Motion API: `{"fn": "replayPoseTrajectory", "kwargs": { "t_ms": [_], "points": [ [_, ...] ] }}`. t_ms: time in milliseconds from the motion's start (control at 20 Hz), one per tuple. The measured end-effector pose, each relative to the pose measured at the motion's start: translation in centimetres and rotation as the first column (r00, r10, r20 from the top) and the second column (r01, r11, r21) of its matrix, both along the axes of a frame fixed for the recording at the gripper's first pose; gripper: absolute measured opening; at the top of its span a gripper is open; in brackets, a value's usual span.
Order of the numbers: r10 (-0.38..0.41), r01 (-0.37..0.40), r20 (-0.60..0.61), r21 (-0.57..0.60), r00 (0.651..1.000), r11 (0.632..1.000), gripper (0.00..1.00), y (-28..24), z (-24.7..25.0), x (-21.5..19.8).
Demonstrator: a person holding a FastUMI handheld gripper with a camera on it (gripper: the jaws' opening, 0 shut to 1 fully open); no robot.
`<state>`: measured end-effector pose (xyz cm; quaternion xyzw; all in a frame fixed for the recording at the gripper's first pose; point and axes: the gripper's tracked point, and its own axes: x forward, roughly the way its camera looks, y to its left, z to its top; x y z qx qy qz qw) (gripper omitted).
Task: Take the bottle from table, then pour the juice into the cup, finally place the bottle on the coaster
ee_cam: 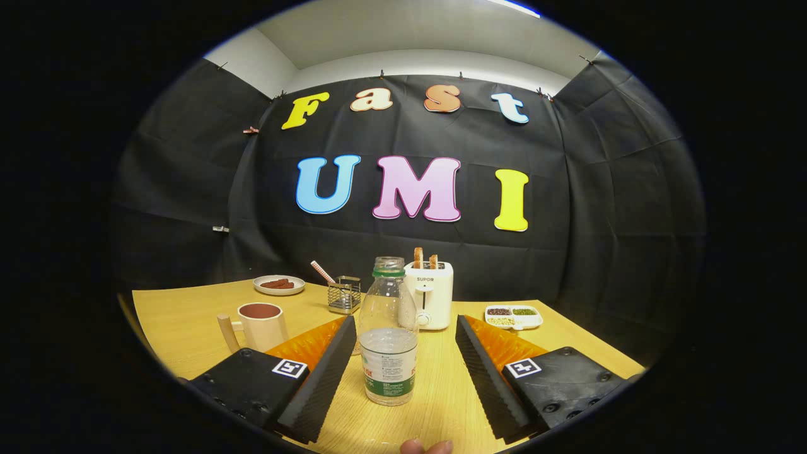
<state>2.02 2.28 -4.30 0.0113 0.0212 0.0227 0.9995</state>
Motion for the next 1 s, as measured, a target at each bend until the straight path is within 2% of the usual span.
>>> {"fn": "replayPoseTrajectory", "kwargs": {
  "t_ms": [400,700,800,900,1000],
  "points": [
    [-0.004,0.003,-0.026,-0.039,1.0,0.999,0.98,1.5,-3.8,2.7],
    [-0.029,0.03,-0.046,0.016,0.998,0.999,0.98,1.0,-4.9,5.1],
    [-0.014,0.017,-0.068,0.05,0.998,0.999,0.98,1.4,-5.7,5.6],
    [-0.007,0.012,-0.092,0.06,0.996,0.998,0.96,1.6,-6.6,5.9],
    [-0.019,0.023,-0.081,0.047,0.997,0.999,0.78,1.4,-6.4,6.1]
  ]
}}
